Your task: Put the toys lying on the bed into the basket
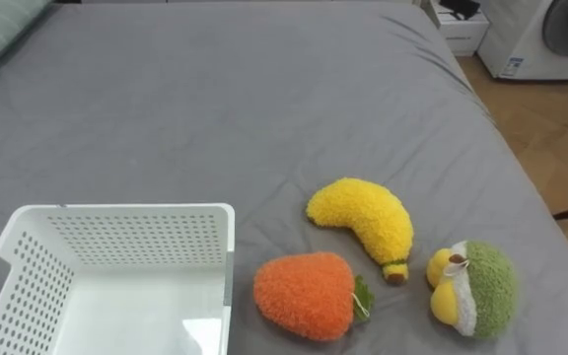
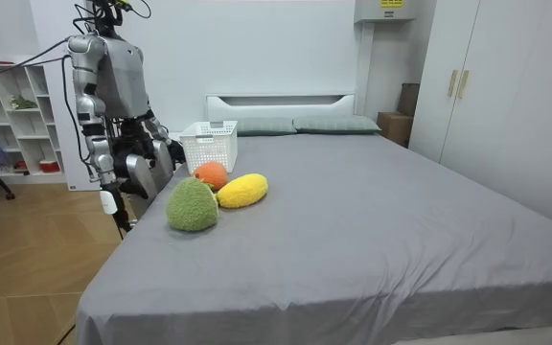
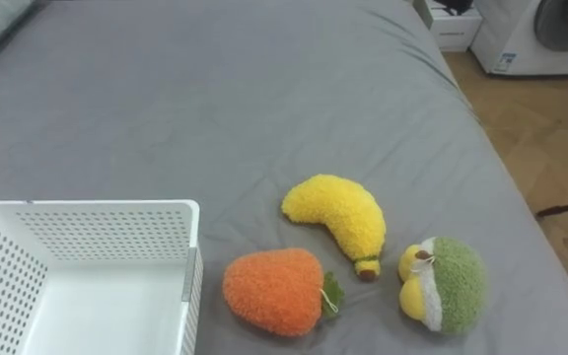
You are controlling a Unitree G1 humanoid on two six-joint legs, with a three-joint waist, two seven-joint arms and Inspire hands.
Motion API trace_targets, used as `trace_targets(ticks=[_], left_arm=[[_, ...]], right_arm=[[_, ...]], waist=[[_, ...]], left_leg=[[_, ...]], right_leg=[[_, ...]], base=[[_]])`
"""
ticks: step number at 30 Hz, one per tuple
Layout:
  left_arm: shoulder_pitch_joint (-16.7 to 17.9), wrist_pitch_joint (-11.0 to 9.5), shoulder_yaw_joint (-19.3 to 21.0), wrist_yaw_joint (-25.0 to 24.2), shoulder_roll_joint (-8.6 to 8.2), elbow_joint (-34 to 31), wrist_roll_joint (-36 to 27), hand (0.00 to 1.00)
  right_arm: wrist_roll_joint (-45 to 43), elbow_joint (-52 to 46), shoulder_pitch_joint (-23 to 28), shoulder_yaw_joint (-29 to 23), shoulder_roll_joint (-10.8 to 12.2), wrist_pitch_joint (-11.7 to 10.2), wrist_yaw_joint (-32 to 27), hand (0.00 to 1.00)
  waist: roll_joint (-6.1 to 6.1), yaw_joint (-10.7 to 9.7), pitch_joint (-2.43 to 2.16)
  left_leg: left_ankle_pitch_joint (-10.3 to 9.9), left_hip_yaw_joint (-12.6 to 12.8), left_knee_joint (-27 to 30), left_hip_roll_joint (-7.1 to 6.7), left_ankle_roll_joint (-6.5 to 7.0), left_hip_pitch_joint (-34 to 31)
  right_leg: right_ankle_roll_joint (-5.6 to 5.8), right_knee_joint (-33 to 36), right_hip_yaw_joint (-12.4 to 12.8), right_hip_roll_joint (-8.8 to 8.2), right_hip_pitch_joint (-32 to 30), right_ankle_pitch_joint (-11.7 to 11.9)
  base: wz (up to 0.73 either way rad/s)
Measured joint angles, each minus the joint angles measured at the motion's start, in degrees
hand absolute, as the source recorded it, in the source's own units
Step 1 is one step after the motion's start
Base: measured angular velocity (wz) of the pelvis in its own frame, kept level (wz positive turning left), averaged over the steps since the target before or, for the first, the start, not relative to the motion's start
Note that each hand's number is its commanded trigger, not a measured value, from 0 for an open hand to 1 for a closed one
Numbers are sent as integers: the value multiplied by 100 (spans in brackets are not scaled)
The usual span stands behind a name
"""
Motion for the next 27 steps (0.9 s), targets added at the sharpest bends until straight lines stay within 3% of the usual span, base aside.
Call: trace_targets(ticks=[3,6,7,10,14,20,27], left_arm=[[16,38,19,-30,13,-6,0,0],[48,37,306,-26,-9,6,3,0],[83,38,420,-22,-14,2,2,0],[98,71,579,6,-26,-53,4,0],[176,77,723,-5,-5,-83,12,0],[237,20,763,-114,29,-187,119,0],[198,-21,751,-218,113,-166,236,0]], right_arm=[[118,14,53,-263,1,33,-149,0],[501,125,148,-815,-9,69,-341,0],[612,143,175,-1032,-16,104,-434,0],[838,59,321,-1530,-17,174,-637,0],[1003,-115,330,-2165,-217,265,-950,0],[1122,-785,185,-2478,-508,143,-1548,0],[997,-1609,-271,-2346,-726,-66,-1932,0]], waist=[[-8,-57,-3],[-45,-120,-1],[-78,-162,-22],[-126,-213,-9],[-189,-306,-15],[-237,-300,-25],[-276,-220,-5]], left_leg=[[0,-15,-4,1,0,7],[0,-12,-43,-4,-1,89],[0,-10,-46,-3,-1,115],[0,27,-45,25,-1,115],[-2,82,-41,24,2,97],[-1,159,-34,10,2,102],[-9,162,11,27,-4,83]], right_leg=[[1,-2,-3,-2,12,-3],[3,-8,1,-1,74,-13],[3,4,6,-1,94,-24],[-2,18,54,4,66,-20],[2,37,104,6,31,-24],[-4,110,182,25,-29,-15],[-5,113,180,33,-32,-17]], base=[[0],[0],[-4],[-7],[-7],[-7],[0]])
